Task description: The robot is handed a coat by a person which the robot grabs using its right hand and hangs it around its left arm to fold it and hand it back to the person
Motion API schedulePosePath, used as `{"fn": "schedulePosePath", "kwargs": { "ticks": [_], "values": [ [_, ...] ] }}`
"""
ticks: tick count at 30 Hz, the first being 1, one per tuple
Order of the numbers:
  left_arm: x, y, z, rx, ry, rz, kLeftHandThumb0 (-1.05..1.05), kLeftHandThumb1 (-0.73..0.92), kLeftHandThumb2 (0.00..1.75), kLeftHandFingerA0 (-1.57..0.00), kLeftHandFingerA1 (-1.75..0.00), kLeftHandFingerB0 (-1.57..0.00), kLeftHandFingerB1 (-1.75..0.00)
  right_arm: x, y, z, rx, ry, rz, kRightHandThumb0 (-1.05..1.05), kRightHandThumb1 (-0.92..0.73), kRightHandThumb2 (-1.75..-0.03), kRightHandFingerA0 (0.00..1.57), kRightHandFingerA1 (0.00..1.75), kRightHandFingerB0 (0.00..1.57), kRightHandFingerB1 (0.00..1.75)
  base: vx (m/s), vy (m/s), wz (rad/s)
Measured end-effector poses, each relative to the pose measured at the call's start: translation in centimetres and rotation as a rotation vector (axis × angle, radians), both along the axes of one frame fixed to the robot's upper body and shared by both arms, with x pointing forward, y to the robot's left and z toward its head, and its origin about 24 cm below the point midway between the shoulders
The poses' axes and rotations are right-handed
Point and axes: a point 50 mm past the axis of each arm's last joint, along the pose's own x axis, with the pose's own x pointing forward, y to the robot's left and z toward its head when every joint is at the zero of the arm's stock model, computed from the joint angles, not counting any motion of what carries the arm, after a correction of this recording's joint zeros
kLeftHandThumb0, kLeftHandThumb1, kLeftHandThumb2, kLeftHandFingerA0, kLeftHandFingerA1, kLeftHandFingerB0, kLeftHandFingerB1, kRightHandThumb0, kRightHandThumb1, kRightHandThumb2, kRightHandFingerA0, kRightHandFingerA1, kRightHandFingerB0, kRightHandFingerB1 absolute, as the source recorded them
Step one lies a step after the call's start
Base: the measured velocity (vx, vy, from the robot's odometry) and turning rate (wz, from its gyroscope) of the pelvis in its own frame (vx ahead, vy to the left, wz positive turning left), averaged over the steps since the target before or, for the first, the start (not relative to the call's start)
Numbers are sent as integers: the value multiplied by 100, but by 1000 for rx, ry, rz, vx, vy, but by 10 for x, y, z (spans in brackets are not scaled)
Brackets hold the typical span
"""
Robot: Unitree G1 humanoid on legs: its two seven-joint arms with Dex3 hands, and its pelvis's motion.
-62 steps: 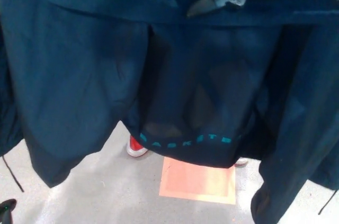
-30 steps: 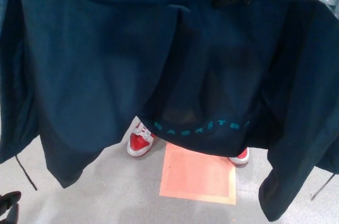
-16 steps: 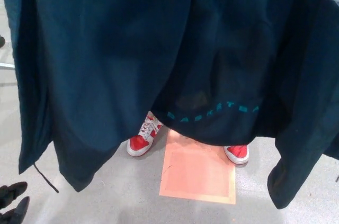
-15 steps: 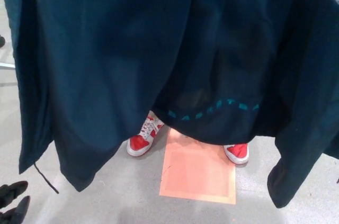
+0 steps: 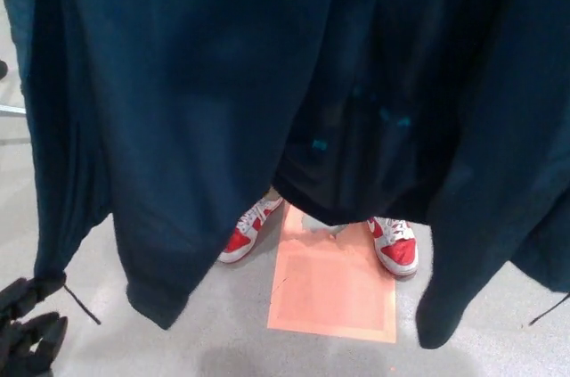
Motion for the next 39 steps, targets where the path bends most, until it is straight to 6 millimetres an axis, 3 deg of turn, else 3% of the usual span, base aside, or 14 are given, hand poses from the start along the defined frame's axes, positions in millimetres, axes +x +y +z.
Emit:
{"fn": "schedulePosePath", "kwargs": {
  "ticks": [1,2,3,4,16,19,20,21,24,27,28,37,38,39],
  "values": [
    [0,-1,2,-5,-13,-11,-77,92,69,-24,-34,-20,-32,0,1,3,7,-16,2,-35,-83,-64,96,117,82,86,0,0,0],
    [0,-1,4,-10,-24,-22,-77,92,69,-24,-34,-20,-32,-1,2,6,14,-31,4,-35,-83,-64,96,117,82,86,0,0,0],
    [0,-2,7,-16,-38,-39,-77,92,68,-29,-35,-26,-34,-2,3,9,26,-50,7,-30,-66,-108,94,98,76,78,0,0,0],
    [1,-3,10,-19,-49,-54,-75,92,71,-28,-36,-26,-35,-2,4,12,37,-62,9,-35,-84,-65,90,125,81,80,0,0,0],
    [-13,-29,54,-22,-146,-400,-77,92,74,-31,-37,-30,-36,-14,16,52,225,-186,70,-18,-64,-64,108,98,95,91,0,0,0],
    [-18,-44,68,-29,-160,-530,-76,92,76,-30,-39,-29,-38,-17,20,59,253,-204,85,-19,-65,-67,110,107,96,95,0,0,0],
    [-19,-50,73,-34,-164,-581,-75,92,76,-29,-38,-29,-37,-18,22,61,262,-208,91,-21,-70,-64,98,132,88,102,0,0,0],
    [-21,-53,77,-36,-166,-611,-77,92,74,-29,-38,-28,-37,-19,23,61,266,-210,94,-26,-73,-61,101,109,87,92,0,0,0],
    [-26,-70,91,-47,-169,-746,-76,92,73,-30,-38,-29,-37,-21,30,64,280,-216,115,-31,-74,-63,98,117,84,96,0,0,0],
    [-36,-86,101,-70,-145,-875,-81,80,96,-30,-46,-33,-47,-27,42,71,286,-238,152,-32,-77,-68,85,160,80,108,0,0,0],
    [-38,-92,104,-79,-138,-913,-77,92,76,-32,-42,-30,-40,-29,48,73,284,-245,166,-34,-79,-68,85,158,81,99,0,0,0],
    [-41,-122,109,-142,-48,-1124,-70,92,77,-30,-41,-32,-40,-42,86,75,245,-260,272,-35,-79,-69,86,158,80,109,0,0,0],
    [-41,-126,109,-149,-42,-1139,-74,92,74,-30,-40,-29,-39,-44,90,74,244,-257,284,-35,-73,-61,91,138,89,65,0,0,0],
    [-39,-130,108,-155,-37,-1156,-74,92,73,-29,-40,-26,-38,-44,93,73,249,-252,292,-38,-77,-63,89,117,77,55,0,0,0]
  ]
}}
